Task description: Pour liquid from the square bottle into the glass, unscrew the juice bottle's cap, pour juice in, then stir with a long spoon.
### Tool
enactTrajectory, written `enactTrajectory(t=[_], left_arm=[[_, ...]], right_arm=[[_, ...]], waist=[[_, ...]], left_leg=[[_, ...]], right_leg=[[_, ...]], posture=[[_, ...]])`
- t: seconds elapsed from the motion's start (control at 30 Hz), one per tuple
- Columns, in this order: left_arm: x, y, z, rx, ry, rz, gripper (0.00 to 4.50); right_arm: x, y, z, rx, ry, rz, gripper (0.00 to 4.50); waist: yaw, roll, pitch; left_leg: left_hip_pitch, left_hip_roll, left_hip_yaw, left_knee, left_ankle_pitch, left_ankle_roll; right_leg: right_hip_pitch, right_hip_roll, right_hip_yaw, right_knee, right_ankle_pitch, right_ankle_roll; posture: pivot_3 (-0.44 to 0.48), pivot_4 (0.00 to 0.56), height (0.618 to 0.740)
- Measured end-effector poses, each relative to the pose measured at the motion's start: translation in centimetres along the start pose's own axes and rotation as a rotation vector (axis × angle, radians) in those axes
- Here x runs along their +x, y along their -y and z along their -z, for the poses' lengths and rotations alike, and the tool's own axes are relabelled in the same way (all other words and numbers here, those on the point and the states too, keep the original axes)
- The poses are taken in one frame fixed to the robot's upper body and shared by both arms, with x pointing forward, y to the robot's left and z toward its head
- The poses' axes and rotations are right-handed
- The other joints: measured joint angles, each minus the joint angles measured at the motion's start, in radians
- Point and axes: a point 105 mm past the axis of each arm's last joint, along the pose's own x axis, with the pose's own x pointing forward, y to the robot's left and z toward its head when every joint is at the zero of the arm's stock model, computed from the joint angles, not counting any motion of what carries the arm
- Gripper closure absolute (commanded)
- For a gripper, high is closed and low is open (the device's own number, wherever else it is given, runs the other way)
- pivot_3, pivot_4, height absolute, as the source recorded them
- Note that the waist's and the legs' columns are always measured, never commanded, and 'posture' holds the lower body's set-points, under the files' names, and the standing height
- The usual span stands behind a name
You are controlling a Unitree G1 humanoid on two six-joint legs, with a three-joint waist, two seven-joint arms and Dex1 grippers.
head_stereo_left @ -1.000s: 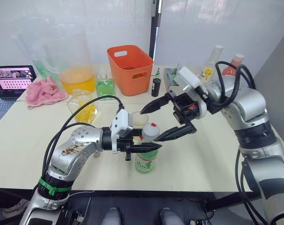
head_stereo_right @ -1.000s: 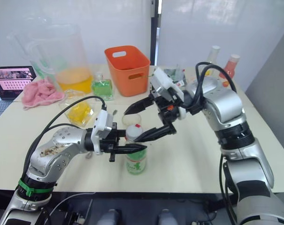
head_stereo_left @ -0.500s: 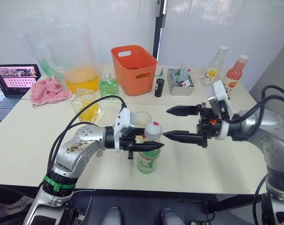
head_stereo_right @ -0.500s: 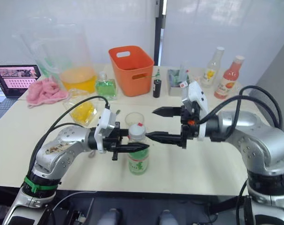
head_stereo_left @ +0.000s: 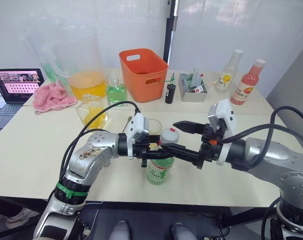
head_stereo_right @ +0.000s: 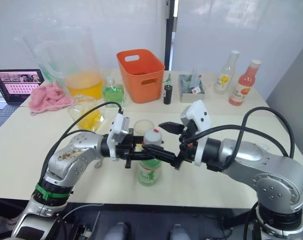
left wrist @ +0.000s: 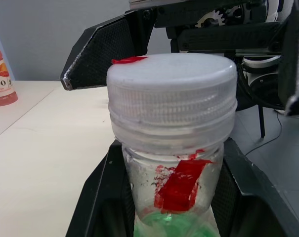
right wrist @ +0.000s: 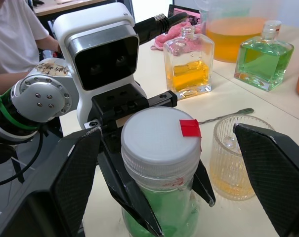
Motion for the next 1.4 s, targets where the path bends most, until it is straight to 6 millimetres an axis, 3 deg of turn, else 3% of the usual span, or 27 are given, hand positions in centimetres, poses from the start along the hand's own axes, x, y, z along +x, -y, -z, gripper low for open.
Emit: enactTrajectory(t=[0.27, 0.5, 0.9, 1.17, 1.23, 1.4], left_arm=[[0.1, 0.0, 0.0, 0.001, 0.002, -0.002, 3.10], [-0.1, 0.2, 0.0, 0.008, 0.005, -0.044, 3.14], [-1.5, 1.0, -0.1, 0.024, -0.025, -0.125, 3.17], [-1.7, 1.1, -0.2, 0.015, -0.028, -0.141, 3.17], [-1.7, 1.1, -0.2, 0.015, -0.026, -0.142, 3.17], [-1.3, 1.3, -0.2, 0.021, -0.030, -0.128, 3.18]], right_arm=[[0.0, -0.4, 0.6, 0.039, -0.025, -0.031, 2.77], [0.2, 0.3, 0.5, -0.013, -0.057, -0.163, 2.77], [2.8, 1.6, -0.4, -0.181, -0.125, -0.619, 2.77], [3.7, 2.2, -0.7, -0.197, -0.161, -0.766, 2.77], [3.7, 2.3, -0.9, -0.198, -0.174, -0.783, 1.74], [3.7, 0.7, -1.7, -0.189, -0.163, -0.889, 0.07]], waist=[[-0.001, 0.000, 0.000], [-0.007, 0.000, 0.000], [-0.035, 0.000, 0.000], [-0.033, 0.000, 0.000], [-0.033, 0.000, 0.000], [-0.030, 0.000, 0.000]], left_leg=[[0.000, 0.000, 0.000, 0.000, 0.000, 0.000], [0.001, 0.000, 0.000, -0.001, 0.000, 0.000], [0.001, 0.000, 0.000, -0.001, 0.000, 0.000], [0.001, 0.000, 0.000, -0.001, 0.000, 0.000], [0.001, 0.000, 0.000, -0.002, 0.000, 0.000], [0.000, 0.000, 0.000, -0.002, 0.000, 0.000]], right_leg=[[0.000, 0.000, 0.000, 0.000, 0.000, 0.000], [0.000, 0.000, 0.000, 0.000, 0.000, 0.000], [-0.002, 0.000, 0.000, 0.001, 0.000, 0.000], [-0.002, 0.000, 0.000, 0.002, 0.000, 0.000], [-0.003, 0.000, 0.000, 0.002, 0.000, 0.000], [-0.003, 0.001, 0.000, 0.003, 0.001, 0.002]], posture=[[0.000, 0.150, 0.738], [0.000, 0.150, 0.738], [0.000, 0.150, 0.738], [0.000, 0.150, 0.738], [0.000, 0.150, 0.738], [0.000, 0.150, 0.738]])
